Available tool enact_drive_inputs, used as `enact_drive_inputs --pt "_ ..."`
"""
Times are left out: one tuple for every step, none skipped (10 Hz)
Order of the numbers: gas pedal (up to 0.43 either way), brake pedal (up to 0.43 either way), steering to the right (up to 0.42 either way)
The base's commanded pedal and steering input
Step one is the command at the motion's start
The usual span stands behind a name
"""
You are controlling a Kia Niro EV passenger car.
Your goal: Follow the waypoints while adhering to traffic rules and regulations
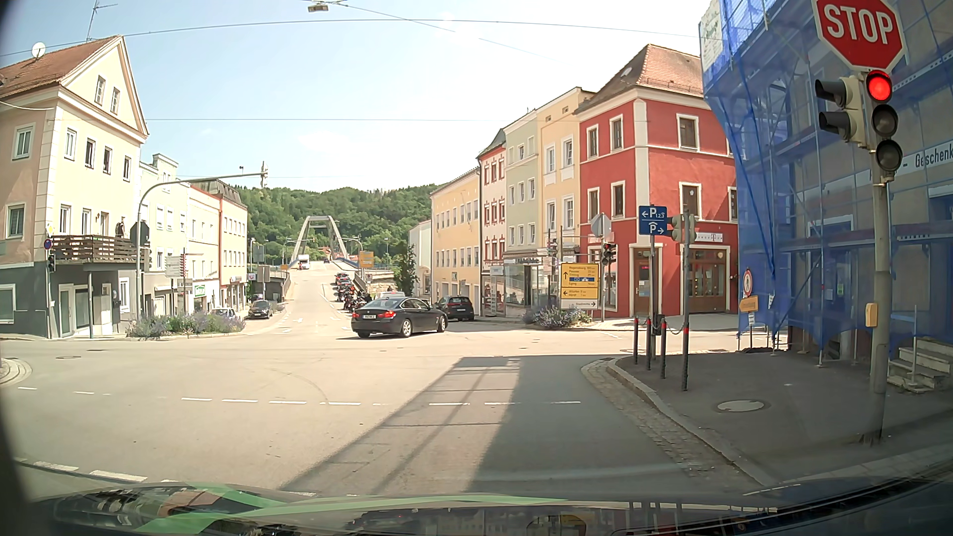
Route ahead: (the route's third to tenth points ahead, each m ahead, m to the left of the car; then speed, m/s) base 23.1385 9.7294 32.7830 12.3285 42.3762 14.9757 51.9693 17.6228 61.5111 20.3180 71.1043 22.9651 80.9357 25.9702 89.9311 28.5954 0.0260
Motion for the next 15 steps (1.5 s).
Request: enact_drive_inputs --pt "0.000 0.171 0.021" --pt "0.000 0.177 0.021" --pt "0.000 0.183 0.021" --pt "0.000 0.189 0.021" --pt "0.000 0.201 0.021" --pt "0.000 0.220 0.021" --pt "0.000 0.232 0.021" --pt "0.000 0.244 0.021" --pt "0.000 0.256 0.021" --pt "0.000 0.262 0.021" --pt "0.000 0.262 0.021" --pt "0.000 0.268 0.021" --pt "0.000 0.280 0.021" --pt "0.000 0.287 0.021" --pt "0.000 0.299 0.021"
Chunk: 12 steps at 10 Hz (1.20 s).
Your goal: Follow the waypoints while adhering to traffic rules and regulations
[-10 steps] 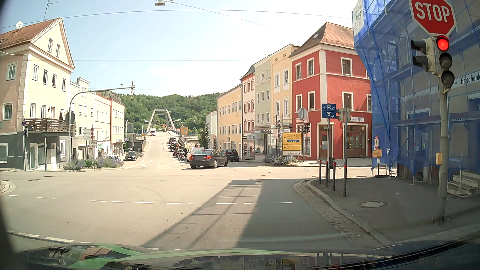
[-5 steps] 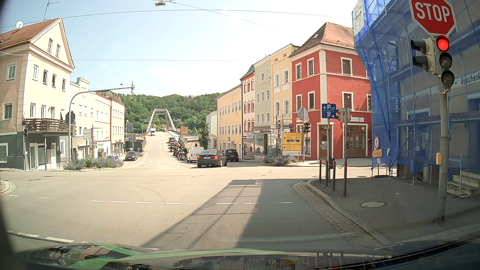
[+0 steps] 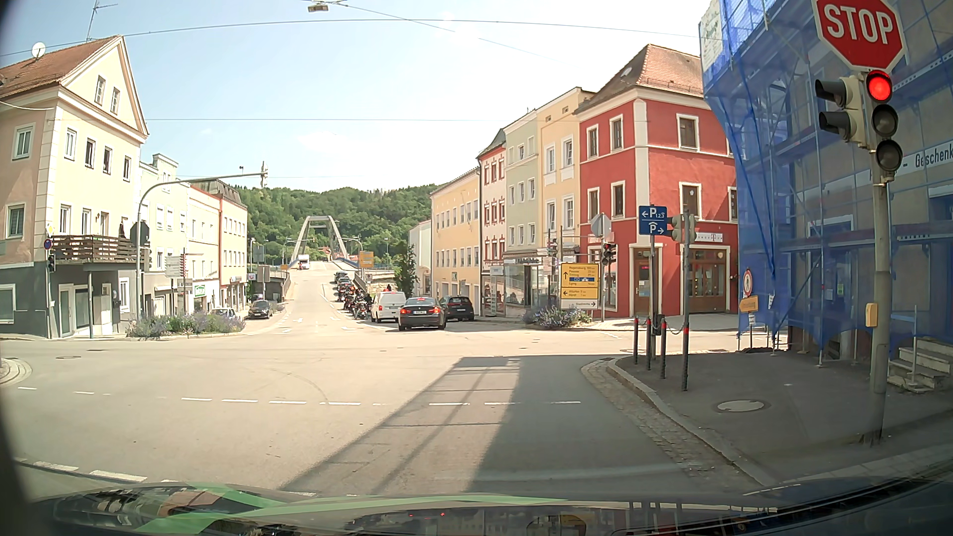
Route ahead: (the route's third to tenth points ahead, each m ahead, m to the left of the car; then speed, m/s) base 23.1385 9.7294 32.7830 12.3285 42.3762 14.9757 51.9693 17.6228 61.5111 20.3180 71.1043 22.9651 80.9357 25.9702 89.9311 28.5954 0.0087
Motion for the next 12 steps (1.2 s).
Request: enact_drive_inputs --pt "0.000 0.311 0.021" --pt "0.000 0.323 0.021" --pt "0.000 0.317 0.021" --pt "0.000 0.317 0.021" --pt "0.000 0.317 0.021" --pt "0.000 0.311 0.021" --pt "0.000 0.311 0.021" --pt "0.000 0.311 0.021" --pt "0.000 0.311 0.021" --pt "0.000 0.311 0.021" --pt "0.000 0.311 0.021" --pt "0.000 0.311 0.021"
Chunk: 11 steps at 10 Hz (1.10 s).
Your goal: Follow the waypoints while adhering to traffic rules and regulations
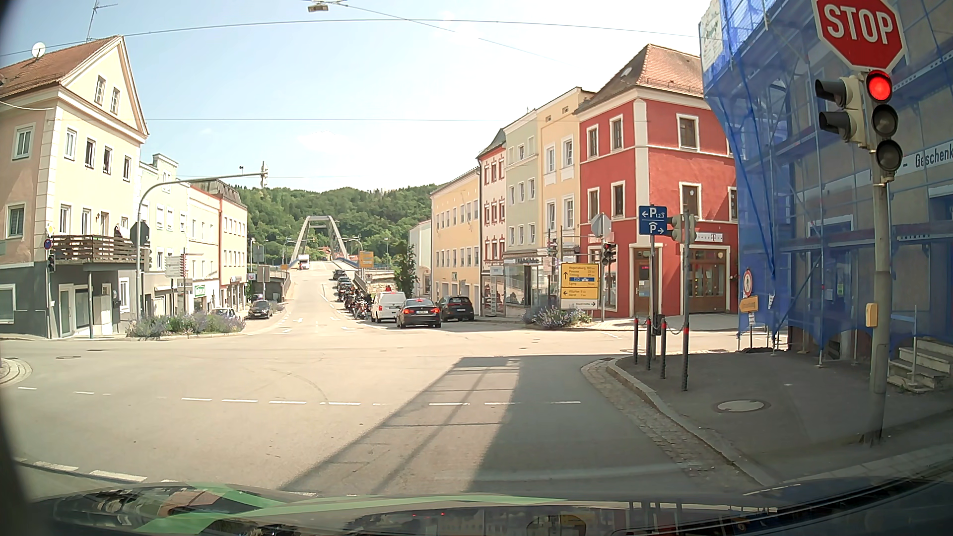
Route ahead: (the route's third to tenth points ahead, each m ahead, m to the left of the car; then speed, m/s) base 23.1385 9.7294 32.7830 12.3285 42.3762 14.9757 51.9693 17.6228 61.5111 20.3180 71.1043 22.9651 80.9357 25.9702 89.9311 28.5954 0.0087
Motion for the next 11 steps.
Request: enact_drive_inputs --pt "0.000 0.311 0.021" --pt "0.000 0.311 0.021" --pt "0.000 0.311 0.021" --pt "0.000 0.311 0.021" --pt "0.000 0.305 0.021" --pt "0.000 0.305 0.021" --pt "0.000 0.311 0.021" --pt "0.000 0.311 0.021" --pt "0.000 0.311 0.021" --pt "0.000 0.311 0.021" --pt "0.000 0.311 0.021"
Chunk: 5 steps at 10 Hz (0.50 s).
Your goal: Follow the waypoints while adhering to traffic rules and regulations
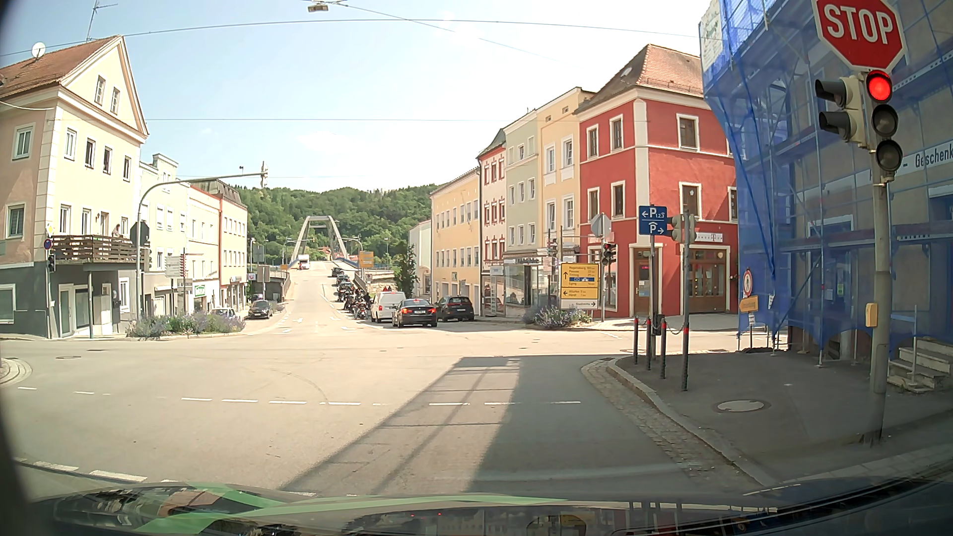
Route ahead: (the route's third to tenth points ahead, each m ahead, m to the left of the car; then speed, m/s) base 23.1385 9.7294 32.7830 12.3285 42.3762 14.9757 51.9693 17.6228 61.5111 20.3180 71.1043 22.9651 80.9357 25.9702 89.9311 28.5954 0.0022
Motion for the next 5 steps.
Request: enact_drive_inputs --pt "0.000 0.311 0.021" --pt "0.000 0.311 0.021" --pt "0.000 0.311 0.021" --pt "0.000 0.311 0.021" --pt "0.000 0.311 0.021"
